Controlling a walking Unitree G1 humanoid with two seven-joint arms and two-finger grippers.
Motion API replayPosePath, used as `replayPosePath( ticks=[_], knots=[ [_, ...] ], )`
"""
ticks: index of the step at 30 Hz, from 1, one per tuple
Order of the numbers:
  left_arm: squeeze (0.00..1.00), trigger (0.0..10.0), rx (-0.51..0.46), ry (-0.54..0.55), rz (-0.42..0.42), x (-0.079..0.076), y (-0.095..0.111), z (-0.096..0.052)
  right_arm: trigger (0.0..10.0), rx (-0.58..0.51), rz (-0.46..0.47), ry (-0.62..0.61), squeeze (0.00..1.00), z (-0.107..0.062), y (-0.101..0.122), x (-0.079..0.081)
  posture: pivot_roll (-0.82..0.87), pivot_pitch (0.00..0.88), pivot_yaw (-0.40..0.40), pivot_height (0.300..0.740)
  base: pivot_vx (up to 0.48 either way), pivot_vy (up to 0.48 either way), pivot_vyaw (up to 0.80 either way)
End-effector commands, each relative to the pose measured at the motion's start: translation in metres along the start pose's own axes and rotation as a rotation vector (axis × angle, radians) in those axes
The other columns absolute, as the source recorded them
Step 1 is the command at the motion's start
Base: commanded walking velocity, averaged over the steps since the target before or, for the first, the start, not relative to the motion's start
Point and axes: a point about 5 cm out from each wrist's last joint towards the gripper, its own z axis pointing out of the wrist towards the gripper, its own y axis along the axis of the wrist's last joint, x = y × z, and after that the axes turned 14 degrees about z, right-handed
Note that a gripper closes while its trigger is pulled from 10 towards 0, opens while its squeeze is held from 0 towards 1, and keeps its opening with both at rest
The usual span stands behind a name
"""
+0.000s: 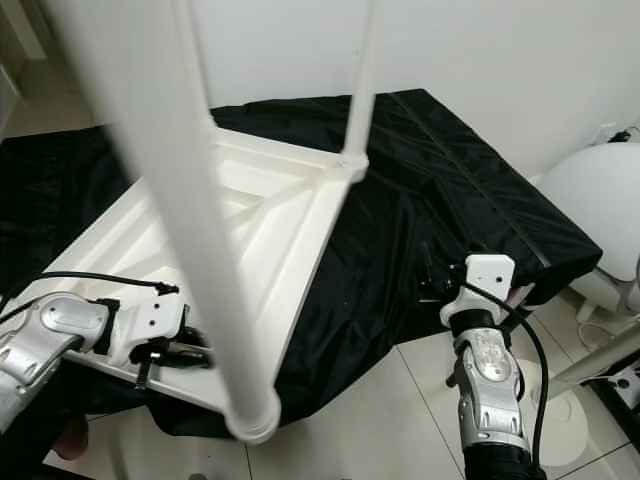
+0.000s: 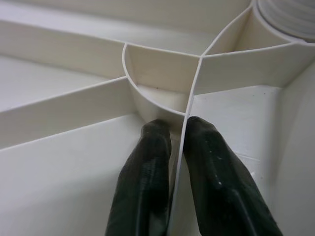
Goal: Building children table
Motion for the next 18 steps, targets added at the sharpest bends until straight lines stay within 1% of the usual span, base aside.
replayPosePath(
  ticks=[1, 2, 4, 5, 6, 8, 9, 10, 11, 12, 13, 14, 15, 16, 17, 18],
  knots=[
    [0.00, 0.0, 0.015, 0.222, -0.020, 0.013, 0.000, 0.002, 10.0, -0.004, -0.002, -0.024, 0.00, -0.001, 0.001, -0.001, -0.04, 0.060, 0.033, 0.740, 0.000, 0.000, 0.00],
    [0.00, 0.0, -0.001, 0.294, -0.018, 0.020, 0.005, 0.010, 10.0, -0.010, 0.006, -0.036, 0.00, -0.001, 0.000, 0.000, -0.05, 0.056, 0.035, 0.740, 0.000, 0.000, 0.00],
    [0.00, 0.0, -0.001, 0.294, -0.018, 0.020, 0.005, 0.010, 10.0, -0.010, 0.006, -0.036, 0.00, -0.001, 0.000, 0.000, -0.05, 0.056, 0.035, 0.740, 0.000, 0.000, 0.00],
    [0.00, 0.0, -0.024, 0.348, -0.004, 0.026, 0.012, 0.018, 10.0, -0.016, 0.015, -0.046, 0.00, -0.001, 0.000, 0.001, -0.05, 0.056, 0.035, 0.740, 0.000, 0.000, 0.00],
    [0.00, 0.0, -0.040, 0.475, 0.009, 0.041, 0.023, 0.034, 10.0, -0.022, 0.028, -0.061, 0.00, -0.001, -0.001, 0.005, -0.06, 0.054, 0.036, 0.740, 0.000, 0.000, 0.00],
    [0.00, 0.0, -0.040, 0.475, 0.009, 0.041, 0.023, 0.034, 10.0, -0.022, 0.028, -0.061, 0.00, -0.001, -0.001, 0.005, -0.06, 0.054, 0.036, 0.740, 0.000, 0.000, 0.00],
    [0.00, 10.0, -0.046, 0.513, 0.021, 0.046, 0.027, 0.039, 10.0, -0.023, 0.031, -0.063, 0.00, -0.001, -0.001, 0.006, -0.06, 0.054, 0.036, 0.740, 0.000, 0.000, 0.00],
    [0.00, 10.0, -0.046, 0.513, 0.021, 0.046, 0.027, 0.039, 10.0, -0.023, 0.031, -0.063, 0.00, -0.001, -0.001, 0.006, -0.06, 0.054, 0.036, 0.740, 0.000, 0.000, 0.00],
    [0.00, 10.0, -0.020, 0.567, -0.013, 0.055, 0.028, 0.046, 10.0, -0.024, 0.030, -0.065, 0.00, 0.000, -0.001, 0.008, -0.07, 0.050, 0.041, 0.740, 0.000, 0.000, 0.00],
    [0.00, 10.0, -0.001, 0.597, -0.039, 0.060, 0.028, 0.051, 10.0, -0.025, 0.029, -0.066, 0.00, 0.000, -0.001, 0.009, -0.07, 0.050, 0.041, 0.740, 0.000, 0.000, 0.00],
    [0.00, 10.0, -0.001, 0.597, -0.039, 0.060, 0.028, 0.051, 10.0, -0.025, 0.029, -0.066, 0.00, 0.000, -0.001, 0.009, -0.07, 0.050, 0.041, 0.740, 0.000, 0.000, 0.00],
    [0.00, 10.0, 0.002, 0.625, -0.069, 0.066, 0.028, 0.054, 10.0, -0.026, 0.029, -0.068, 0.00, 0.000, -0.001, 0.010, -0.09, 0.045, 0.044, 0.740, 0.000, 0.000, 0.00],
    [0.00, 10.0, -0.014, 0.633, -0.107, 0.069, 0.029, 0.057, 10.0, -0.027, 0.030, -0.069, 0.00, 0.001, 0.000, 0.010, -0.09, 0.045, 0.044, 0.740, 0.000, 0.000, 0.00],
    [0.24, 10.0, -0.030, 0.641, -0.115, 0.071, 0.031, 0.057, 10.0, -0.027, 0.030, -0.071, 0.00, 0.001, 0.000, 0.010, -0.09, 0.045, 0.044, 0.740, 0.000, 0.000, 0.00],
    [0.24, 10.0, -0.040, 0.646, -0.118, 0.073, 0.032, 0.058, 10.0, -0.027, 0.030, -0.072, 0.00, 0.001, 0.000, 0.010, -0.10, 0.042, 0.046, 0.740, 0.000, 0.000, 0.00],
    [1.00, 10.0, -0.036, 0.646, -0.108, 0.074, 0.034, 0.058, 10.0, -0.026, 0.031, -0.072, 0.00, 0.000, 0.000, 0.011, -0.10, 0.043, 0.047, 0.740, 0.000, 0.000, 0.00]
  ],
)
